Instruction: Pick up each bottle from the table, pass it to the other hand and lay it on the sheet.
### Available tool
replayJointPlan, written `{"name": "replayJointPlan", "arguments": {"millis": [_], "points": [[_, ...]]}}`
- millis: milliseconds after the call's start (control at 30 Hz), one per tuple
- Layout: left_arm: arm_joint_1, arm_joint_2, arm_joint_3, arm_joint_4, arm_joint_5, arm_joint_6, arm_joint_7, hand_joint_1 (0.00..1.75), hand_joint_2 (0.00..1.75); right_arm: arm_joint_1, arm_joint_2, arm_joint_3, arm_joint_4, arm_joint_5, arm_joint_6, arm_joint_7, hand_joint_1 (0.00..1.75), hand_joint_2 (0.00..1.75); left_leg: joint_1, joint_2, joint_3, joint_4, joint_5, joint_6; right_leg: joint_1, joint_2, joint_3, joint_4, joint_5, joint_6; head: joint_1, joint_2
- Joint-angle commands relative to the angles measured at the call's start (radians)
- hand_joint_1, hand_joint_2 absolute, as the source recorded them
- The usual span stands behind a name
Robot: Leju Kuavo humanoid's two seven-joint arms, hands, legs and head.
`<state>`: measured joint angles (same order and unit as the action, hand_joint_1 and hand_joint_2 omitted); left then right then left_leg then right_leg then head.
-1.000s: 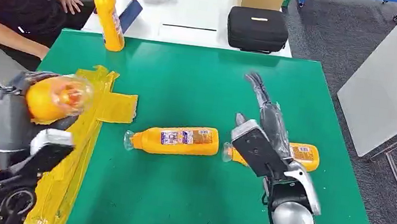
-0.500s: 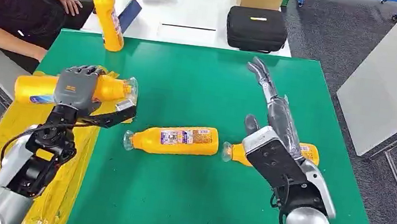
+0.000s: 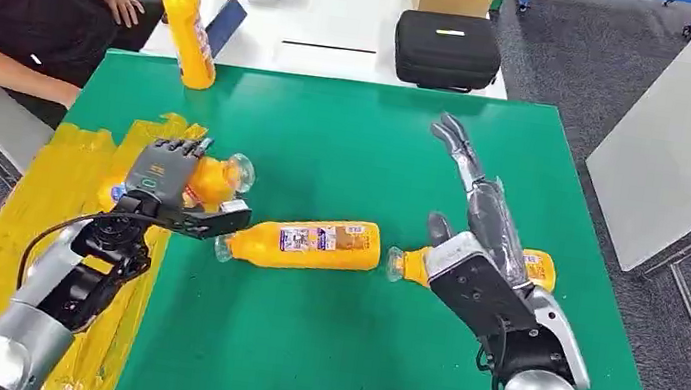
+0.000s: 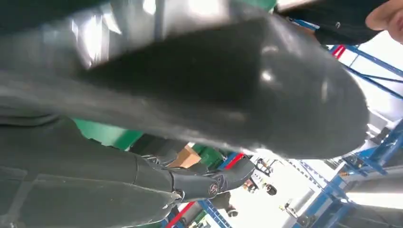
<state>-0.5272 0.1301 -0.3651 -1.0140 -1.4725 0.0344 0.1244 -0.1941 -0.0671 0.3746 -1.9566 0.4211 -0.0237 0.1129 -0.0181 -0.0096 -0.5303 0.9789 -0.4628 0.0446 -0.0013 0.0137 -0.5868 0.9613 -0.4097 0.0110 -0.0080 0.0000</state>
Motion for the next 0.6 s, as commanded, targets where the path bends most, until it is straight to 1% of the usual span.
{"name": "replayJointPlan", "arguments": {"millis": [33, 67, 133, 167, 267, 333, 467, 567, 600], "points": [[-0.030, -0.022, -0.044, 0.080, 0.027, -0.031, -0.015, 0.00, 0.00, 0.034, 0.003, -0.040, -0.008, 0.041, 0.022, -0.002, 0.00, 0.00, 0.002, -0.001, 0.003, 0.000, -0.002, -0.004, 0.001, -0.003, 0.004, -0.001, -0.002, 0.000, 0.000, 0.000], [-0.028, -0.024, -0.041, 0.075, 0.034, -0.039, -0.019, 0.00, 0.00, 0.042, 0.011, -0.051, -0.017, 0.050, 0.032, 0.010, 0.00, 0.00, 0.001, -0.001, 0.001, 0.000, -0.001, -0.003, 0.000, -0.003, 0.002, 0.000, -0.001, 0.000, 0.000, 0.000], [-0.022, -0.028, -0.040, 0.055, 0.044, -0.045, -0.025, 0.00, 0.00, 0.060, 0.013, -0.068, -0.035, 0.060, 0.037, 0.011, 0.00, 0.00, 0.002, -0.002, 0.003, 0.000, -0.002, -0.004, 0.001, -0.004, 0.004, 0.000, -0.002, 0.000, 0.000, 0.000], [-0.021, -0.028, -0.041, 0.051, 0.044, -0.045, -0.025, 0.00, 0.00, 0.064, 0.012, -0.071, -0.039, 0.061, 0.038, 0.010, 0.00, 0.00, 0.001, -0.002, 0.002, 0.000, -0.001, -0.003, 0.001, -0.003, 0.003, 0.000, -0.001, 0.000, 0.000, 0.000], [-0.016, -0.028, -0.043, 0.022, 0.050, -0.069, -0.025, 0.00, 0.00, 0.093, 0.015, -0.096, -0.064, 0.076, 0.046, 0.012, 0.00, 0.00, 0.001, -0.002, 0.002, 0.000, -0.001, -0.003, 0.001, -0.004, 0.003, 0.000, -0.002, 0.000, 0.000, 0.000], [-0.016, -0.028, -0.043, 0.022, 0.050, -0.069, -0.025, 0.00, 0.00, 0.093, 0.015, -0.096, -0.064, 0.076, 0.046, 0.012, 0.00, 0.00, 0.001, -0.001, 0.000, 0.000, -0.001, -0.002, 0.000, -0.002, 0.001, 0.000, -0.001, 0.000, 0.000, 0.000], [-0.014, -0.030, -0.039, 0.016, 0.057, -0.076, -0.024, 0.00, 0.00, 0.095, 0.019, -0.099, -0.066, 0.082, 0.051, 0.013, 0.00, 0.00, 0.001, -0.001, 0.002, 0.001, -0.001, -0.003, 0.001, -0.002, 0.003, 0.000, -0.001, 0.000, 0.000, 0.000], [-0.001, -0.044, -0.014, -0.021, 0.092, -0.093, -0.023, 0.00, 0.00, 0.129, 0.037, -0.132, -0.089, 0.114, 0.065, 0.006, 0.00, 0.00, 0.000, -0.001, 0.000, 0.000, 0.000, -0.002, 0.000, -0.002, 0.001, 0.000, 0.000, 0.000, 0.000, 0.000], [0.009, -0.043, -0.005, -0.049, 0.103, -0.097, -0.021, 0.00, 0.00, 0.144, 0.041, -0.145, -0.098, 0.129, 0.074, 0.003, 0.00, 0.00, 0.001, -0.002, 0.001, 0.000, -0.001, -0.003, 0.001, -0.003, 0.003, 0.000, -0.001, 0.000, 0.000, 0.000]]}}
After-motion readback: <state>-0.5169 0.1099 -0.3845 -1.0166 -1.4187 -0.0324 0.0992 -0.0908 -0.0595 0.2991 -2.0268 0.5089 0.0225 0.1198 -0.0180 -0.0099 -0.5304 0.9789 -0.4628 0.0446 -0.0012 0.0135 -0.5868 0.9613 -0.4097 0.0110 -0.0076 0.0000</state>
